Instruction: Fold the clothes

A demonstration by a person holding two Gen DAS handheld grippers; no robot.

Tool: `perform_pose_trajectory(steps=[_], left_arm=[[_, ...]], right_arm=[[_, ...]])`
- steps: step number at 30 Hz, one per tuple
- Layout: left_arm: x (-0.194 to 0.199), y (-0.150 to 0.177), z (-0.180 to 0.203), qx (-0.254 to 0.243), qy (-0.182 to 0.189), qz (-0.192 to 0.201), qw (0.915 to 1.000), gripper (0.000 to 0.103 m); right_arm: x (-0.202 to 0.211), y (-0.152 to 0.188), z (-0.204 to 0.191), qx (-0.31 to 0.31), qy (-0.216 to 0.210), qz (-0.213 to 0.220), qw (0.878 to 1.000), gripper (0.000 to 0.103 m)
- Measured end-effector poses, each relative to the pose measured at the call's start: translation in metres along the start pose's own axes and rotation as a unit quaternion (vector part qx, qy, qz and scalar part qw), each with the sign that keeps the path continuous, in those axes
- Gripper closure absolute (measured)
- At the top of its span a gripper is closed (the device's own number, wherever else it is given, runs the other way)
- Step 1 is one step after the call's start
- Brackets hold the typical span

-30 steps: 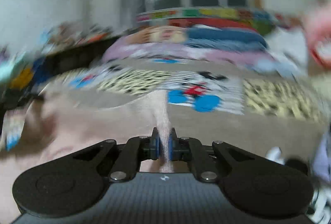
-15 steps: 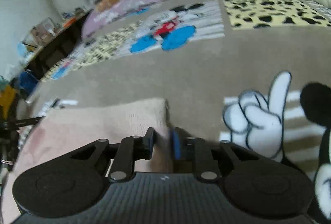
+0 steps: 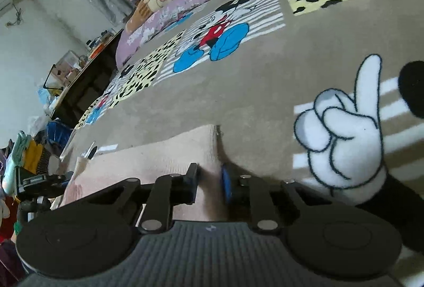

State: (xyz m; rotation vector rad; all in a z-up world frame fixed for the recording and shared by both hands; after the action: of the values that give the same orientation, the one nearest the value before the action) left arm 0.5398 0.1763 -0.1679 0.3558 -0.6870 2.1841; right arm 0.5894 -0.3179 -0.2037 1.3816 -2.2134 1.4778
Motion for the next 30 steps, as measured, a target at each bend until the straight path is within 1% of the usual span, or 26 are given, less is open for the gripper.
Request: perform_pose_trajectory(steps=[2,3,4,6,7,8,9,10,11,13,14,15,16,17,19,22,24,26,27,28,29,30], left_arm=[[-0.006,0.004,0.003,-0.028,-0.024,-0.005,0.9993,0.055],[-0.009,0.006,0.005,-0.042,-0.036,-0.007,0.9984,0.055],[-0.012,0.008,0.006,-0.056,-0.049,-0.010,0.9972,0.055],[-0.018,0.011,0.010,-0.084,-0.073,-0.015,0.9937,0.057],[-0.021,0.013,0.011,-0.098,-0.086,-0.017,0.9914,0.062],[-0.021,0.015,0.016,-0.118,-0.094,-0.012,0.9885,0.090],[-0.021,0.017,0.020,-0.138,-0.102,-0.007,0.9852,0.099],[-0.021,0.019,0.025,-0.158,-0.110,-0.001,0.9813,0.099],[-0.010,0.015,0.033,-0.157,-0.081,0.022,0.9840,0.099],[0.006,0.000,0.028,-0.121,-0.040,0.053,0.9904,0.099],[0.002,-0.001,0.017,-0.108,-0.050,0.046,0.9918,0.099],[-0.003,-0.002,0.005,-0.096,-0.061,0.039,0.9928,0.099],[-0.011,0.001,-0.005,-0.096,-0.075,0.026,0.9921,0.099],[-0.016,0.002,-0.013,-0.091,-0.082,0.019,0.9923,0.099],[-0.020,-0.002,-0.021,-0.070,-0.069,0.014,0.9951,0.097],[-0.021,-0.003,-0.029,-0.054,-0.067,0.007,0.9963,0.093],[-0.021,-0.004,-0.031,-0.044,-0.071,0.002,0.9965,0.091],[-0.021,-0.002,-0.021,-0.060,-0.086,-0.001,0.9945,0.088],[-0.018,-0.001,-0.016,-0.070,-0.092,-0.002,0.9933,0.085],[-0.016,0.001,-0.011,-0.087,-0.101,0.001,0.9911,0.083],[-0.014,0.002,-0.006,-0.104,-0.109,0.003,0.9886,0.077],[-0.011,0.006,-0.003,-0.135,-0.127,0.003,0.9826,0.077]], right_arm=[[0.000,0.001,-0.002,0.006,0.001,0.000,1.000,0.083],[-0.001,0.001,-0.003,0.009,0.001,0.000,1.000,0.083],[-0.002,0.001,-0.005,0.011,0.000,-0.001,1.000,0.081],[-0.004,0.002,-0.007,0.015,-0.004,-0.003,1.000,0.079],[-0.005,0.002,-0.008,0.018,-0.001,-0.003,1.000,0.079],[-0.005,0.002,-0.009,0.023,0.001,-0.003,1.000,0.079],[-0.006,0.003,-0.012,0.028,0.001,-0.003,1.000,0.080],[-0.007,0.003,-0.014,0.034,0.000,-0.004,0.999,0.085],[-0.004,0.002,-0.018,0.045,0.005,0.001,0.999,0.094],[0.009,-0.005,-0.027,0.078,0.022,0.028,0.996,0.094],[0.019,-0.012,-0.025,0.081,0.030,0.046,0.995,0.094],[0.024,-0.014,-0.019,0.074,0.039,0.049,0.995,0.095],[0.021,-0.012,-0.013,0.071,0.046,0.037,0.996,0.095],[0.015,-0.007,-0.010,0.081,0.060,0.020,0.995,0.095],[0.006,0.002,-0.009,0.107,0.077,0.004,0.991,0.095],[0.004,0.004,0.001,0.086,0.063,0.015,0.994,0.098],[0.006,0.004,0.005,0.073,0.052,0.018,0.996,0.097],[0.008,0.004,0.009,0.061,0.043,0.019,0.997,0.096],[0.009,0.004,0.009,0.060,0.044,0.019,0.997,0.092],[0.011,0.004,0.008,0.067,0.051,0.017,0.996,0.092],[0.012,0.003,0.005,0.078,0.062,0.012,0.995,0.089],[0.014,0.002,0.002,0.092,0.076,0.008,0.993,0.080]])
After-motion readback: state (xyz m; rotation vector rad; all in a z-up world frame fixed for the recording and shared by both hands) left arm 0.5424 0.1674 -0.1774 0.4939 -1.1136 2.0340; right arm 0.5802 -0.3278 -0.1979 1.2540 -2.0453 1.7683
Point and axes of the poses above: each gripper's, at about its wrist camera, not at the fingertips, and x roughly against the way its jaws point, z to its right, y to its underside, the point moved 8 cm from there along -x, roughly the way its jaws point, and after that the axes turned 9 degrees about x, right-handed, at the moved point
